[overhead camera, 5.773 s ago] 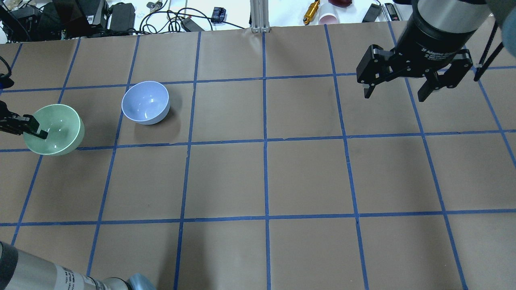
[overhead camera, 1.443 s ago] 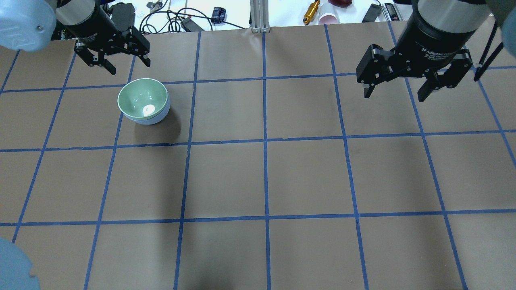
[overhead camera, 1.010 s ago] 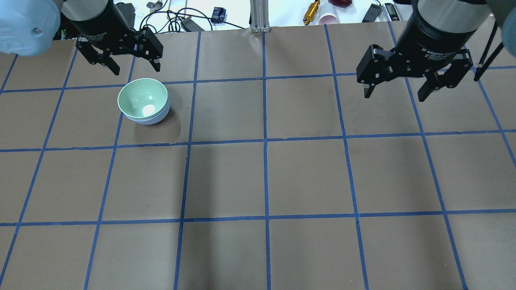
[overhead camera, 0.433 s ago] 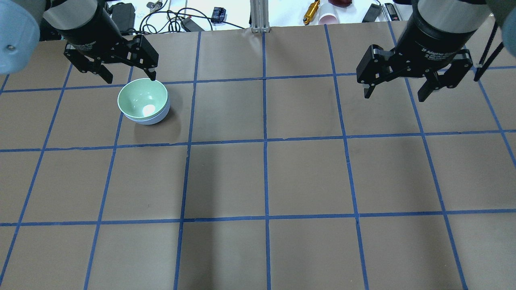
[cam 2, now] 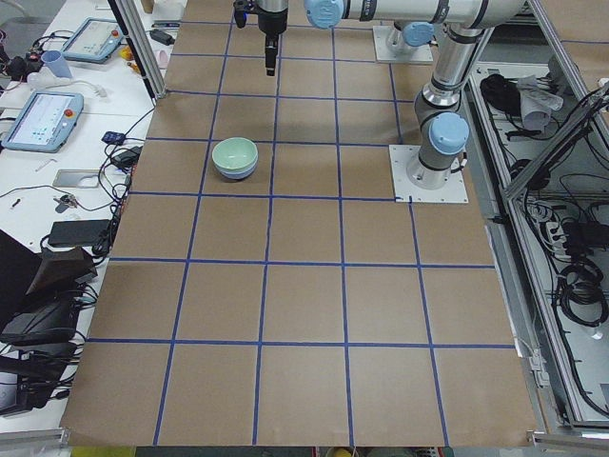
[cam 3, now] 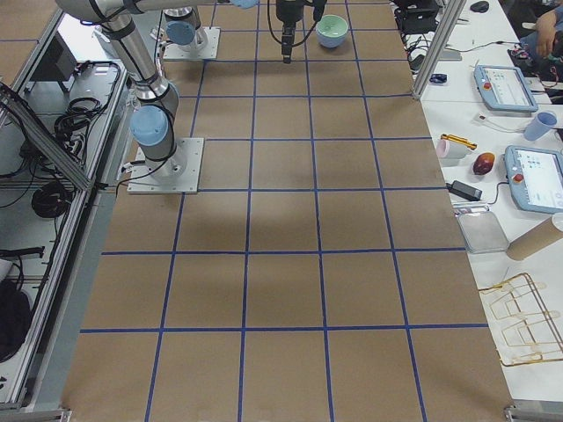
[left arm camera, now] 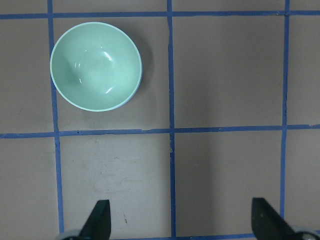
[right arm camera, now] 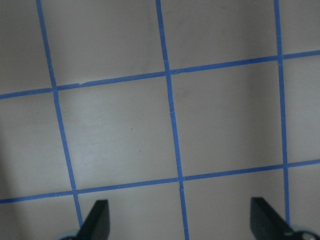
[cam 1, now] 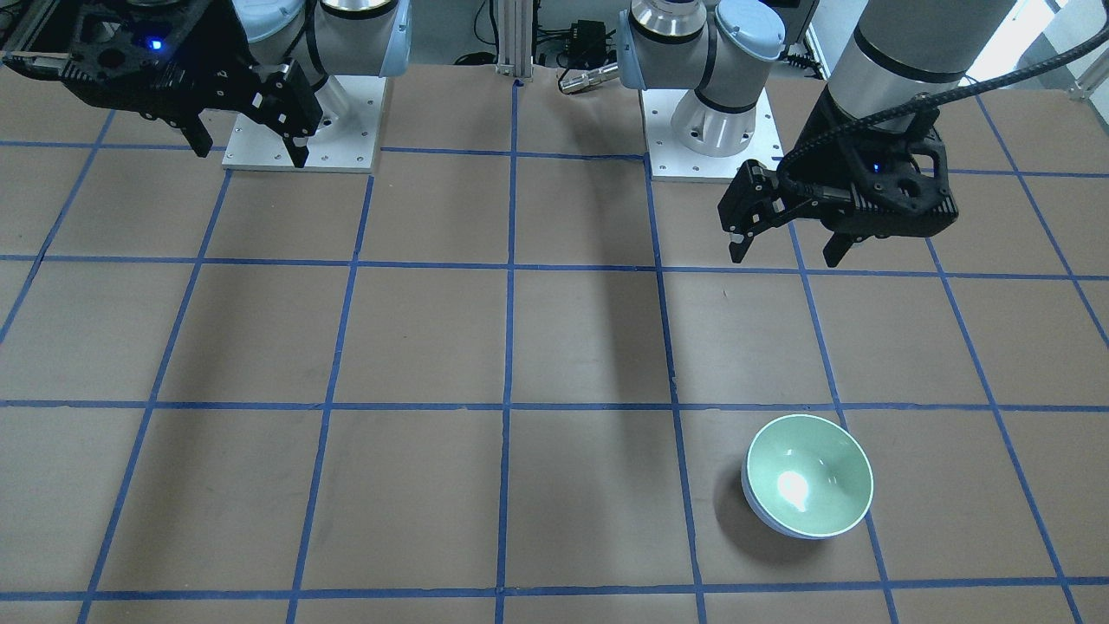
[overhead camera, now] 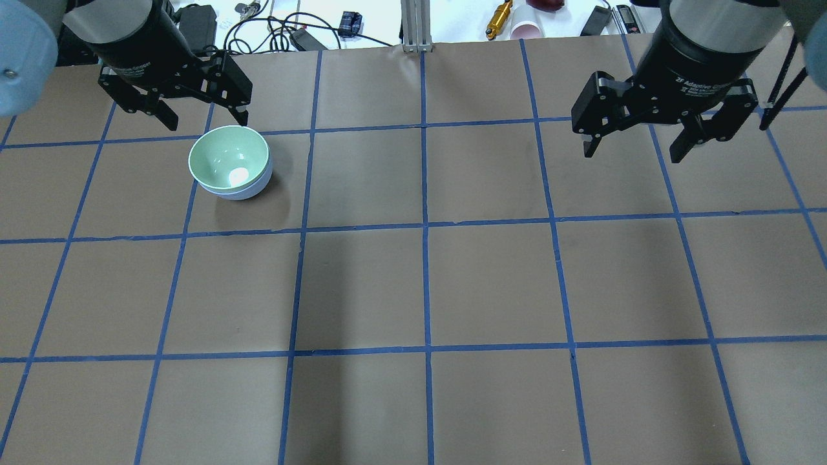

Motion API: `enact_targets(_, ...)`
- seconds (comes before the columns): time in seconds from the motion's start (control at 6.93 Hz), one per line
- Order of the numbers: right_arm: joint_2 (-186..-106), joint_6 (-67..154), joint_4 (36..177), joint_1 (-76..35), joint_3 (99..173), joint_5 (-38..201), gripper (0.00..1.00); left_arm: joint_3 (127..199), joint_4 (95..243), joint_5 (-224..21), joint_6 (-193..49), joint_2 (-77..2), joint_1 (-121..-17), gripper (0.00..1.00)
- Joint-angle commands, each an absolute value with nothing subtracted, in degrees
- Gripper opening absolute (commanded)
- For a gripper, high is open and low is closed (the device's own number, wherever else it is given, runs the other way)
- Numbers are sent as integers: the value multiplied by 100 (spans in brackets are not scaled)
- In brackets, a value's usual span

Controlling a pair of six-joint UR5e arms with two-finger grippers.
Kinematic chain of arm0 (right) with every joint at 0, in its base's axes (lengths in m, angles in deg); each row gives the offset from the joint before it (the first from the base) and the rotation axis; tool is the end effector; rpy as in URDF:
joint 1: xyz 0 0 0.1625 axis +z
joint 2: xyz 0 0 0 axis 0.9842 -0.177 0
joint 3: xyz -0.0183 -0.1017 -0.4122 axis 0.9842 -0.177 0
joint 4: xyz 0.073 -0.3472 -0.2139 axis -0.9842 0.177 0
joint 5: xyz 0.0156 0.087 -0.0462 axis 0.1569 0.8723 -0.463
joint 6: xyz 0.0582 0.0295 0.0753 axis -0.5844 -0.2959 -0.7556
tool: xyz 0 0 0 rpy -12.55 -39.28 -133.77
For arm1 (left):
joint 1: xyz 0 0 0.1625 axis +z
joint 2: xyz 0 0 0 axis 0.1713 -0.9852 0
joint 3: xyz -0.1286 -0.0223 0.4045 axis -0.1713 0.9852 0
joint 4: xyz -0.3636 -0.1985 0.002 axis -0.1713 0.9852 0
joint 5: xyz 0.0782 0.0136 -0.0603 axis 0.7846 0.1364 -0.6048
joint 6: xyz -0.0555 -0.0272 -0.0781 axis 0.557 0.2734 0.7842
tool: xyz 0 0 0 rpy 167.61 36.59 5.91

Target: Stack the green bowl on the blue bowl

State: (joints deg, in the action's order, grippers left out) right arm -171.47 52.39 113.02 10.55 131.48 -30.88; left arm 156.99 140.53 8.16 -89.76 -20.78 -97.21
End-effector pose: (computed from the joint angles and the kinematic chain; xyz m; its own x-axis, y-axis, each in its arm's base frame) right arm 0.1371 -0.4482 0.5343 -0.9922 0.1237 -0.0125 0.1238 0.9923 -0.0088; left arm -0.1122 -0.5264 0.5088 -0.9996 0.0081 0.0282 0.0059 0.9968 -0.0798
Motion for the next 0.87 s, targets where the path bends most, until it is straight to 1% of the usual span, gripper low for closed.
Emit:
enact_targets(0.0, -17147, 5239, 11296, 1055, 13148, -3081, 100, 15638, 14105, 817, -8977, -2069, -9722, 100)
enact_targets(0.72, -17147, 5239, 11304, 1055, 13148, -3081, 100, 15655, 14150, 808, -8968, -2078, -9731, 100)
